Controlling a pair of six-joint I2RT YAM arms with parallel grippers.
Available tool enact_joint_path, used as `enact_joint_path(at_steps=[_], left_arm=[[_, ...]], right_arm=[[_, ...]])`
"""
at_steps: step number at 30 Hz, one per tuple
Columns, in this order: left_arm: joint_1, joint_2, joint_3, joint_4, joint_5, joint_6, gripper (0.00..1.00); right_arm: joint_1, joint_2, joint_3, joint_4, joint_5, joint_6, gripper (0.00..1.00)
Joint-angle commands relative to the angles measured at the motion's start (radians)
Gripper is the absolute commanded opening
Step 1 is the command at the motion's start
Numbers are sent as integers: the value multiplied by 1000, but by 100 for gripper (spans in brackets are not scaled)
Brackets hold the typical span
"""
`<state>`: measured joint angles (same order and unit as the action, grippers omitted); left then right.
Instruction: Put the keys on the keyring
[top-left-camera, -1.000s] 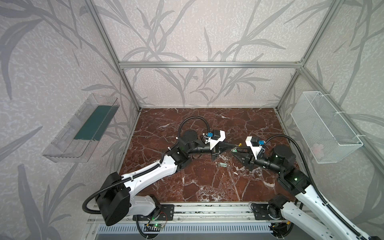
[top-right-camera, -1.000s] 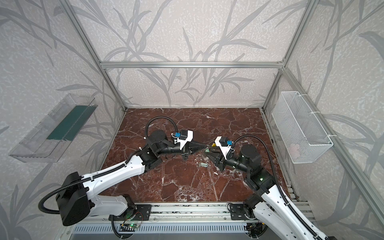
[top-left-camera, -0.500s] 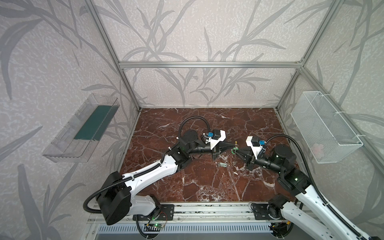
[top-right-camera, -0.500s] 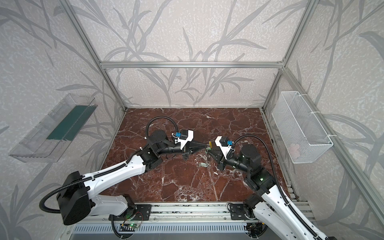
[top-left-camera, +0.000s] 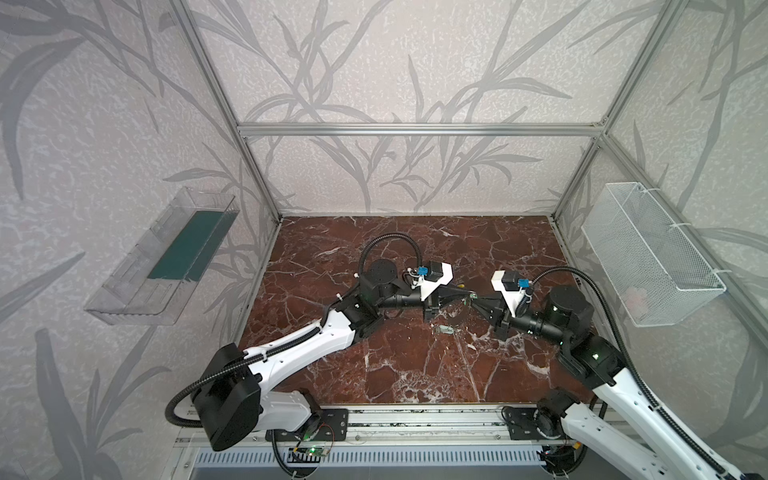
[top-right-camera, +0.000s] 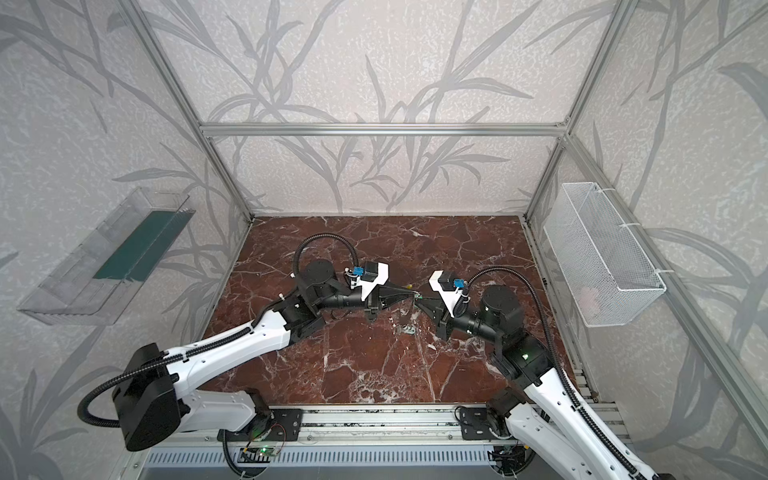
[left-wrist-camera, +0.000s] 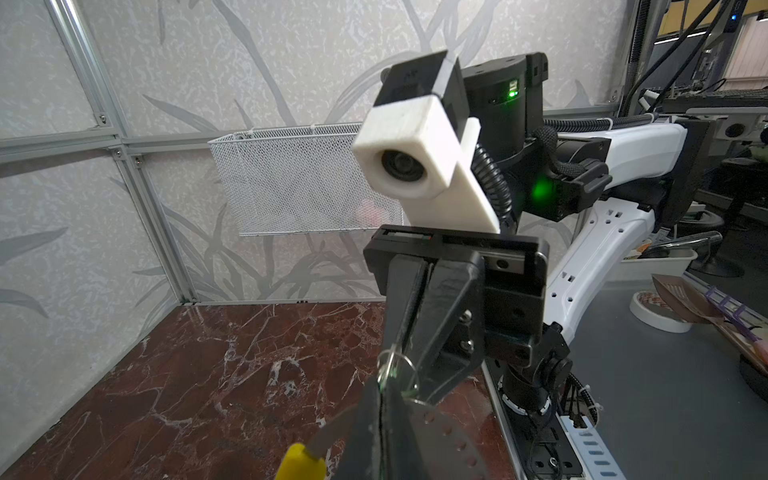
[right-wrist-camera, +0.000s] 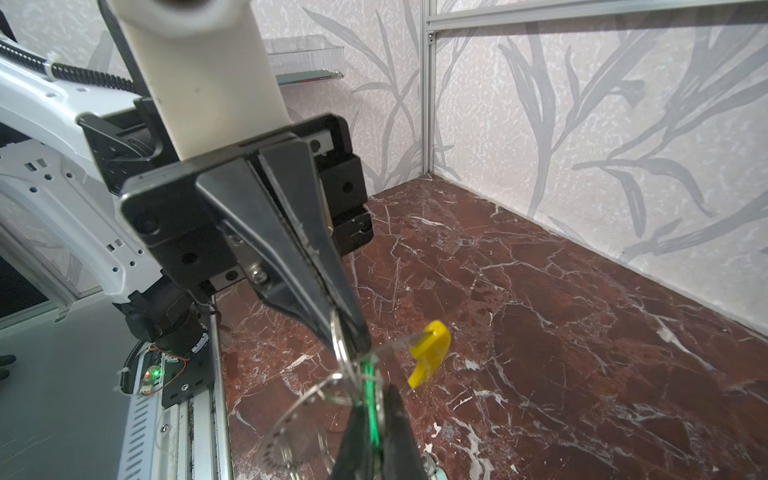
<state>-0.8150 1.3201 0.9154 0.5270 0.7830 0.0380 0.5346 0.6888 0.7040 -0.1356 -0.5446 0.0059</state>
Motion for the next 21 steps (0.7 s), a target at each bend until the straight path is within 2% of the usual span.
enact_joint_path(at_steps=[1,8,18,21], left_arm=[[-1,-26,27,5,-5,16,0],[37,-63,-7,-73,-48,69,0],[96,-97,-120,-97,-87,66,0],[127,-111,-201,-1,-124,-7,21]], right_arm=[[2,13,13,-19,-46,-1,0],[1,37,48,-163,-6,-48,0],[13,203,177,-299,-25,-89,0],[41,303,242,-363,-18,-117,0]])
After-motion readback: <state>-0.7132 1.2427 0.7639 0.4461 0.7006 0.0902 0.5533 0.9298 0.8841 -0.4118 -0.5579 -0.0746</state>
